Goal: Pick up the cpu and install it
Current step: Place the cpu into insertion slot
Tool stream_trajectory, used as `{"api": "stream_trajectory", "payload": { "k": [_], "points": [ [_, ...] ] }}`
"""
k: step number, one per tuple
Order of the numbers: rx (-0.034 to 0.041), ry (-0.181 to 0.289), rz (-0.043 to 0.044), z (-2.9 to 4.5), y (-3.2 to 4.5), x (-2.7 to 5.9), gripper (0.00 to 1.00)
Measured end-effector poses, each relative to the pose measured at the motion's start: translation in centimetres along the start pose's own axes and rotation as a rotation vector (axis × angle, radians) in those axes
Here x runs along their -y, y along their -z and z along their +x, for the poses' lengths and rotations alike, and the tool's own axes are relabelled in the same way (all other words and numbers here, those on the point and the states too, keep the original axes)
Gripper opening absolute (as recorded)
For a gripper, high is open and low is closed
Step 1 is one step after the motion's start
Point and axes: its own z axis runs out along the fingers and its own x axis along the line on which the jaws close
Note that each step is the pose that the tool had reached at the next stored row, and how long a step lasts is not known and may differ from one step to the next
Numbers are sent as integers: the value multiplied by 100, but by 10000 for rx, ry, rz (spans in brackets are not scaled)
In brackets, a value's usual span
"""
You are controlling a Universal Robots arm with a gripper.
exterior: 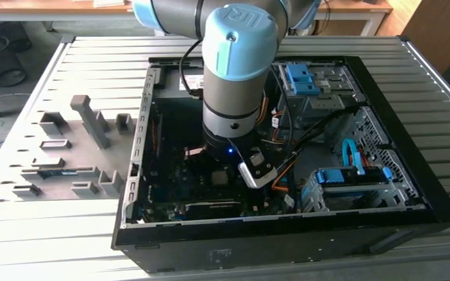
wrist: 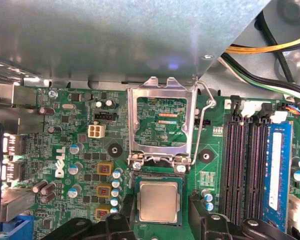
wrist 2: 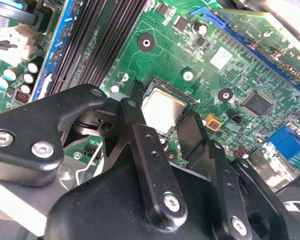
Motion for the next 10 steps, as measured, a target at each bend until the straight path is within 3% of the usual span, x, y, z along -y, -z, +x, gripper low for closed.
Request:
{"api": "stream_trajectory", "payload": {
  "k": [4, 6, 10],
  "points": [
    [0, 0, 0, 0, 0, 0, 53],
    [1, 2, 4, -2, 2, 1, 41],
    [0, 1, 0, -1, 0, 0, 37]
  ]
}}
